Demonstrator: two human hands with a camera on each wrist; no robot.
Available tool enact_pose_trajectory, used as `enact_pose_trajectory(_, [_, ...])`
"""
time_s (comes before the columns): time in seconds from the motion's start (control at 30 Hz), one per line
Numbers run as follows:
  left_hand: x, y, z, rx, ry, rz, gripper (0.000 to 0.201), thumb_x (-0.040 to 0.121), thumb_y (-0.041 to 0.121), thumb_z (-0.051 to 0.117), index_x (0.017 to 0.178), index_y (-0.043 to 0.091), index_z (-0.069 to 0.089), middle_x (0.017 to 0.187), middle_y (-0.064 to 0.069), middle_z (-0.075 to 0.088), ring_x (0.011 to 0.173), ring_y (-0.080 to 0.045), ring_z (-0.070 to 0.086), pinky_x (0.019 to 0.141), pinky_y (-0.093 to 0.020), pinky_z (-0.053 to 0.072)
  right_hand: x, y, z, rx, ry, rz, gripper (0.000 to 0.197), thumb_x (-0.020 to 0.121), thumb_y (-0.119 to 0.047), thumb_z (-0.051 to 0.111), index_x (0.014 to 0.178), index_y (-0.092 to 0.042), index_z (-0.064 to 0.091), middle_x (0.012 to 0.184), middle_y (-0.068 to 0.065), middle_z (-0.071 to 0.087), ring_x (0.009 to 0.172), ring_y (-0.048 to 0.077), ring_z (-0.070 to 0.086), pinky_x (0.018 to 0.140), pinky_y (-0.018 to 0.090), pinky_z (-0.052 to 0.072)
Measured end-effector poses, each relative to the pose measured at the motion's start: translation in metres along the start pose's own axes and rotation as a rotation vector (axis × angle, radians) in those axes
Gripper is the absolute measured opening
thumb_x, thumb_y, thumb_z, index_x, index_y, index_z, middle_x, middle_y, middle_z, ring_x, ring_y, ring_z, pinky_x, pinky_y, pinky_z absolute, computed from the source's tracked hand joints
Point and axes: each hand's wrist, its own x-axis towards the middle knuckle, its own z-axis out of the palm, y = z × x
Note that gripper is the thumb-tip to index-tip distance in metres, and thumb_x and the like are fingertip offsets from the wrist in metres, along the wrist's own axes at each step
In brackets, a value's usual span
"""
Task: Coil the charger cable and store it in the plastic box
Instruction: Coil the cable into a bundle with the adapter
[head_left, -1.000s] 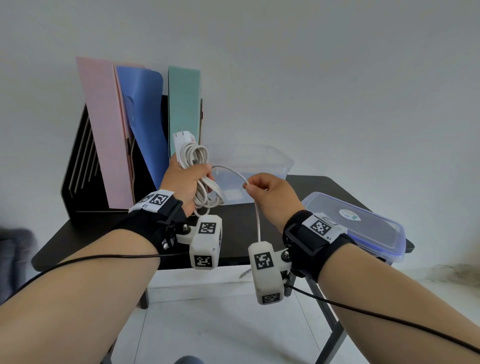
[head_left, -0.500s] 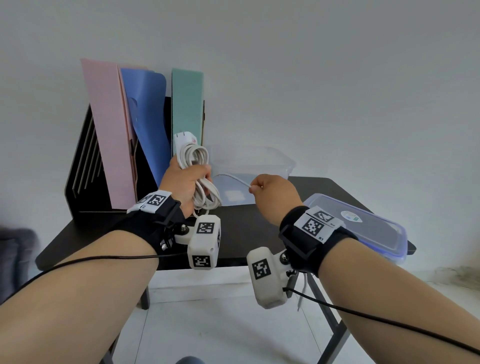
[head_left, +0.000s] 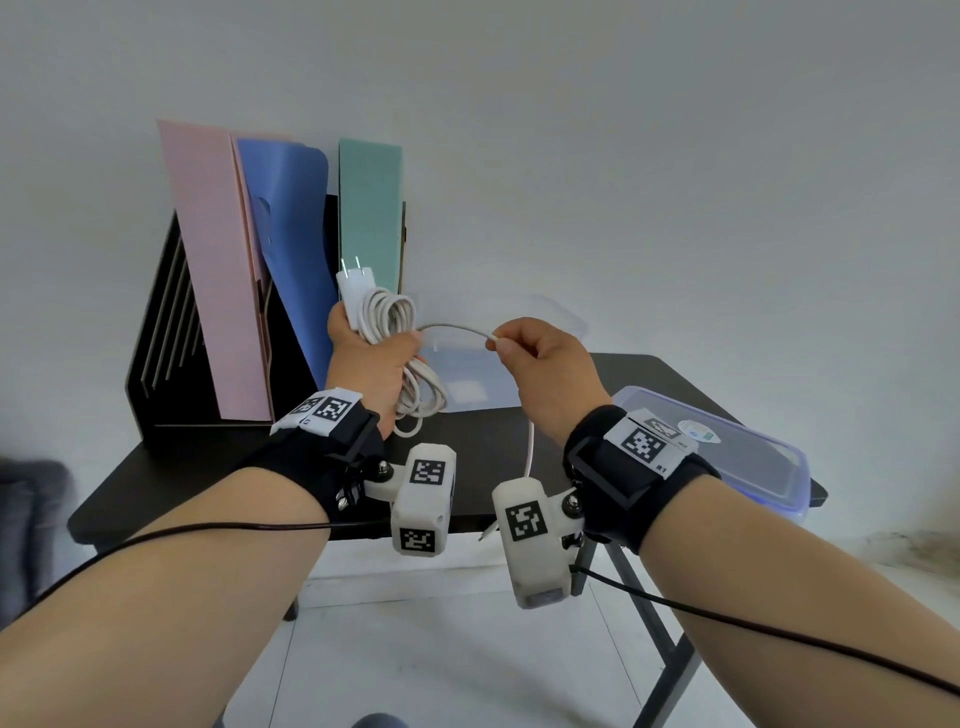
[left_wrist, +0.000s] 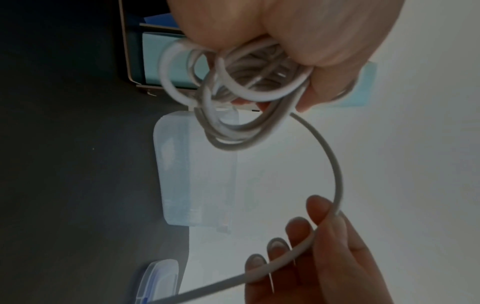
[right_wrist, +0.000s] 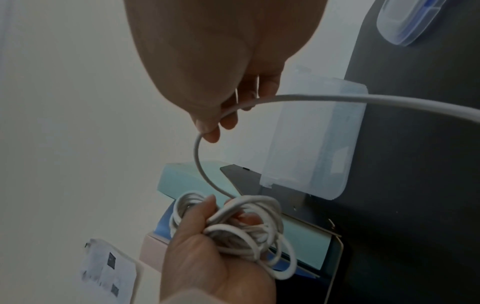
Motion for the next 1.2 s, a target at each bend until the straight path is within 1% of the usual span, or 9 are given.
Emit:
enact_pose_trajectory(0.23, [-0.001,-0.002,-0.001,0.087,-0.064,-0.031,0.046,0.064,0.015,0.073,0.102,0.030,0.052,0.103,-0.016,0.066,0.084,-0.033,0.065,0.084,-0.055,0.055,-0.002,-0.004,0.001,0.074,-0.019,-0.003,0.019,0.095,-0.017,0.048,0.086,-0.021,0.063,0.074,-0.001,0.053,0.065,0.012,0.043,0.049,0.006,0.034])
enact_pose_trajectory(0.4, [0.001,-0.007,-0.004,0.115,-0.161,-0.104,0.072,0.049,0.024,0.075,0.116,0.012,0.052,0.103,-0.024,0.069,0.071,-0.030,0.064,0.065,-0.037,0.053,0.003,-0.001,-0.001,0.060,0.042,0.045,0.016,0.093,-0.023,0.053,0.086,-0.018,0.067,0.068,-0.005,0.055,0.056,0.006,0.043,0.047,0.005,0.036])
enact_pose_trajectory(0.53, [-0.002,-0.013,-0.002,0.123,-0.227,-0.132,0.062,0.065,0.014,0.072,0.121,0.005,0.050,0.093,-0.018,0.073,0.064,-0.024,0.065,0.064,-0.035,0.052,0.008,-0.001,0.000,-0.006,0.067,0.037,0.018,0.092,-0.022,0.054,0.082,-0.015,0.067,0.068,-0.005,0.060,0.054,0.002,0.047,0.054,0.011,0.039])
enact_pose_trajectory(0.6, [-0.003,-0.014,0.000,0.129,-0.278,-0.128,0.055,0.062,0.017,0.077,0.111,0.006,0.055,0.089,-0.018,0.071,0.064,-0.025,0.063,0.063,-0.036,0.051,0.009,0.001,0.000,-0.018,0.073,0.038,0.019,0.091,-0.022,0.054,0.077,-0.017,0.065,0.066,-0.006,0.060,0.047,-0.003,0.048,0.050,0.008,0.038])
enact_pose_trajectory(0.7, [-0.003,-0.015,0.001,0.091,-0.339,-0.136,0.020,0.077,0.012,0.073,0.091,0.012,0.059,0.077,-0.013,0.067,0.057,-0.018,0.061,0.060,-0.033,0.049,0.008,0.004,-0.001,-0.046,0.070,0.050,0.019,0.090,-0.021,0.054,0.075,-0.016,0.065,0.064,-0.009,0.061,0.043,-0.009,0.048,0.046,0.004,0.037])
enact_pose_trajectory(0.87, [-0.006,-0.015,0.006,-0.002,-0.331,-0.175,0.039,0.067,0.016,0.078,0.100,0.009,0.057,0.079,-0.014,0.065,0.056,-0.016,0.063,0.047,-0.025,0.048,0.003,0.002,0.000,-0.090,0.008,0.043,0.019,0.089,-0.021,0.054,0.080,-0.010,0.067,0.067,-0.007,0.063,0.053,0.000,0.049,0.048,0.005,0.039])
enact_pose_trajectory(0.93, [-0.008,-0.014,0.008,-0.026,-0.340,-0.187,0.059,0.056,0.021,0.081,0.107,0.006,0.056,0.076,-0.012,0.066,0.059,-0.018,0.063,0.051,-0.028,0.049,0.001,-0.001,0.004,-0.091,-0.038,0.027,0.017,0.088,-0.021,0.057,0.077,-0.013,0.067,0.067,-0.005,0.062,0.052,0.003,0.047,0.051,0.013,0.041])
enact_pose_trajectory(1.1, [-0.013,-0.011,0.018,-0.075,-0.455,-0.171,0.040,0.060,0.014,0.082,0.093,0.008,0.060,0.078,-0.014,0.068,0.073,-0.028,0.069,0.069,-0.040,0.057,-0.005,-0.007,0.014,-0.104,-0.151,-0.015,0.011,0.084,-0.009,0.057,0.077,-0.005,0.065,0.065,0.002,0.062,0.057,0.011,0.053,0.057,0.025,0.048])
enact_pose_trajectory(1.2, [-0.015,-0.011,0.022,-0.065,-0.413,-0.143,0.029,0.067,0.013,0.078,0.091,0.012,0.062,0.082,-0.016,0.068,0.078,-0.032,0.067,0.081,-0.046,0.054,-0.007,-0.006,0.013,-0.059,-0.155,-0.024,0.017,0.086,-0.012,0.058,0.071,-0.019,0.061,0.060,-0.005,0.058,0.054,0.007,0.051,0.055,0.022,0.045])
